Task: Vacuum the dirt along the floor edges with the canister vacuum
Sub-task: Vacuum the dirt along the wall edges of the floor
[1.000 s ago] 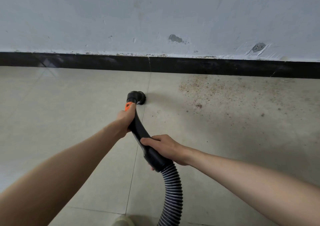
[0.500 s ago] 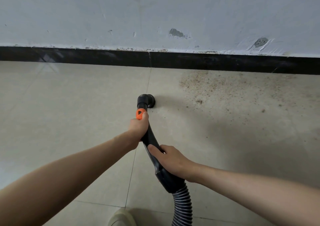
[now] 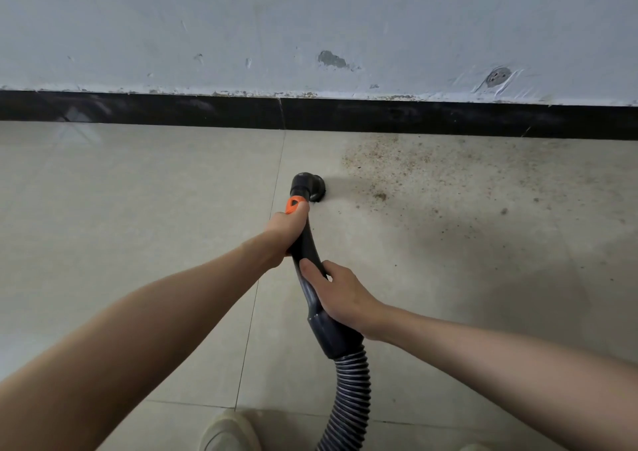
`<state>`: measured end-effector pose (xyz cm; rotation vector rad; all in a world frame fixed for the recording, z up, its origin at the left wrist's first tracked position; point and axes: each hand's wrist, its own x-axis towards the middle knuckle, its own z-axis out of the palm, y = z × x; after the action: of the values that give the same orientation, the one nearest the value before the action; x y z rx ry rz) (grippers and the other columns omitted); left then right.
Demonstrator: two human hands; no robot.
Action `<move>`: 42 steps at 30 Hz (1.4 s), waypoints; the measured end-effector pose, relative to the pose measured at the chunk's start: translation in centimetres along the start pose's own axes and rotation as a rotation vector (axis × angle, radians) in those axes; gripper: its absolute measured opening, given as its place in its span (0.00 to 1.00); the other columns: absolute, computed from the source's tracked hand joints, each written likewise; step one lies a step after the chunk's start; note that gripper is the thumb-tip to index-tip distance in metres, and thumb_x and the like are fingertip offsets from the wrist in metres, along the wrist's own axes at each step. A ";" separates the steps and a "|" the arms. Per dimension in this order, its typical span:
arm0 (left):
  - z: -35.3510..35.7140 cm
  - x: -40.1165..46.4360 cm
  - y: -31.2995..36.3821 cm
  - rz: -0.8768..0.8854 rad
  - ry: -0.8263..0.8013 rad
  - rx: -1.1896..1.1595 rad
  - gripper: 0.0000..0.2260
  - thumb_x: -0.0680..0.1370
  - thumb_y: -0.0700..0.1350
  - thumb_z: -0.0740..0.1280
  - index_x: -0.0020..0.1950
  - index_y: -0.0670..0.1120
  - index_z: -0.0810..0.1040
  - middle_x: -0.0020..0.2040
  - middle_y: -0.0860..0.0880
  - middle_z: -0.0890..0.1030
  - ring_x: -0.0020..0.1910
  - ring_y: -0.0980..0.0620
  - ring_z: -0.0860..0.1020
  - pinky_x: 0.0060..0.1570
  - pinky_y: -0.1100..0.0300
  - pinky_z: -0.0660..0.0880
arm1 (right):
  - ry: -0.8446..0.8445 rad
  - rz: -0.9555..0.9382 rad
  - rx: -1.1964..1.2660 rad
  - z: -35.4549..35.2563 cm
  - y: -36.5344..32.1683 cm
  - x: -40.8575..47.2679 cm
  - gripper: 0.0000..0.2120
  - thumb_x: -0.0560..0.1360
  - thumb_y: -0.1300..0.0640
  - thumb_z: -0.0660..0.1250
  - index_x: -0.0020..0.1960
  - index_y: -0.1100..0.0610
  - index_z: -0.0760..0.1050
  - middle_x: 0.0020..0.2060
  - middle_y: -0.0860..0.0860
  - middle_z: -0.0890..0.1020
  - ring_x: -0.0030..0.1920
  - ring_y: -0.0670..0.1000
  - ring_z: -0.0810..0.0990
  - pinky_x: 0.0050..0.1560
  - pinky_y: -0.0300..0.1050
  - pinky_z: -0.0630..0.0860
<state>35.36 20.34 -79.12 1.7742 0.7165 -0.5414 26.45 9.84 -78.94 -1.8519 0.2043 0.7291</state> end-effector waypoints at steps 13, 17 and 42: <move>-1.7 -2.0 -3.8 -0.069 0.042 -0.037 0.19 0.79 0.55 0.57 0.57 0.39 0.70 0.41 0.45 0.74 0.39 0.49 0.74 0.40 0.56 0.73 | -0.151 0.044 -0.197 1.7 0.1 -2.9 0.21 0.80 0.37 0.51 0.46 0.55 0.69 0.41 0.51 0.76 0.41 0.51 0.75 0.44 0.45 0.70; -0.5 -3.0 -4.7 -0.070 -0.019 -0.017 0.19 0.79 0.55 0.57 0.58 0.39 0.70 0.43 0.45 0.74 0.41 0.48 0.75 0.38 0.57 0.74 | -0.154 0.087 -0.181 1.5 1.4 -4.4 0.20 0.80 0.39 0.51 0.43 0.54 0.67 0.40 0.52 0.75 0.40 0.52 0.74 0.44 0.46 0.70; 2.1 -2.5 -2.7 0.017 0.023 0.114 0.19 0.80 0.56 0.54 0.55 0.40 0.69 0.44 0.44 0.75 0.46 0.45 0.75 0.48 0.55 0.75 | -0.107 0.006 -0.148 -0.6 1.8 -3.0 0.20 0.81 0.43 0.52 0.37 0.55 0.64 0.32 0.50 0.71 0.32 0.49 0.69 0.36 0.43 0.66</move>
<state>31.61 18.46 -79.89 1.8935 0.6972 -0.5611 23.48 7.95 -78.56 -1.9468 0.0883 0.8640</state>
